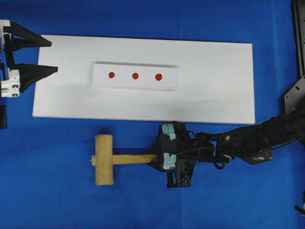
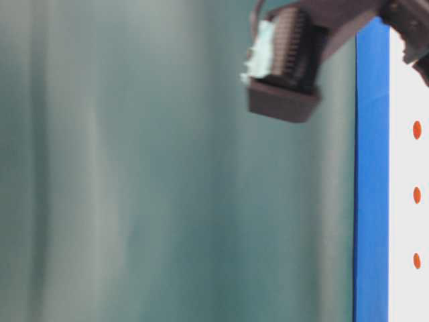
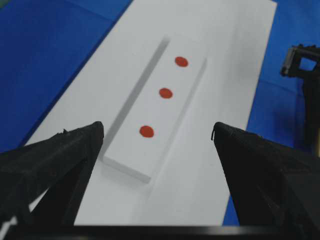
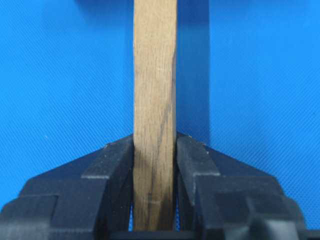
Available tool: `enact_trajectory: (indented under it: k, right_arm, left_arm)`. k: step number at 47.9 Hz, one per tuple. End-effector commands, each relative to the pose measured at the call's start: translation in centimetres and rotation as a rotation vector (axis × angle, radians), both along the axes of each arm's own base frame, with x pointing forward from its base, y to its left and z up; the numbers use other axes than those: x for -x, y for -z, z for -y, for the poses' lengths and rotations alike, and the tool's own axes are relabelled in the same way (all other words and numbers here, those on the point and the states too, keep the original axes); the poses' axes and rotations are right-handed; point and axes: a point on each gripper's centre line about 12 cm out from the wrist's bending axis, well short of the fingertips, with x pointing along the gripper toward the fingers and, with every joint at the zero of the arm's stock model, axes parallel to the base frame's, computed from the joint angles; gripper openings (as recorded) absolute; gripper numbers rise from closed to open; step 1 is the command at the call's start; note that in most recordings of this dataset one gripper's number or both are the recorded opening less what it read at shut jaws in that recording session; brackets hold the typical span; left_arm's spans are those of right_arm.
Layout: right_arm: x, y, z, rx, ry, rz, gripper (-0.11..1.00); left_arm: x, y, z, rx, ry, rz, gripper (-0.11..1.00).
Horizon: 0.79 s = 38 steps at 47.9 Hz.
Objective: Hit the mark with a hammer.
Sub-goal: 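Open the right gripper and lift it away from the mallet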
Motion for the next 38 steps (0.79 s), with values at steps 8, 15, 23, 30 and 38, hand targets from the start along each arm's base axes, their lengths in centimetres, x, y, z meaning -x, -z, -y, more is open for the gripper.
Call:
enact_trajectory:
  k: [8, 15, 23, 30, 38]
  right_arm:
    - [-0.4, 0.1, -0.1, 0.0, 0.003, 0.008, 0.43]
    - [-0.3, 0.1, -0.1, 0.002, 0.004, 0.011, 0.66]
    - [-0.4, -0.9, -0.1, -0.004, -0.001, 0.029, 0.67]
    - [0.2, -4.0, 0.0, -0.001, -0.023, 0.091, 0.68]
    - [1.4, -7.7, 0.8, 0.025, -0.059, 0.159, 0.68]
  left_arm:
    - [-0.1, -0.3, -0.1, -0.002, -0.005, 0.014, 0.89]
    - [-0.1, -0.3, -0.2, -0.002, -0.007, 0.014, 0.89]
    - [-0.1, -0.3, -0.2, -0.004, -0.006, 0.013, 0.89]
    - [-0.1, -0.3, -0.2, -0.002, -0.007, 0.014, 0.89]
    - [-0.1, -0.3, -0.1, -0.002, -0.005, 0.014, 0.89]
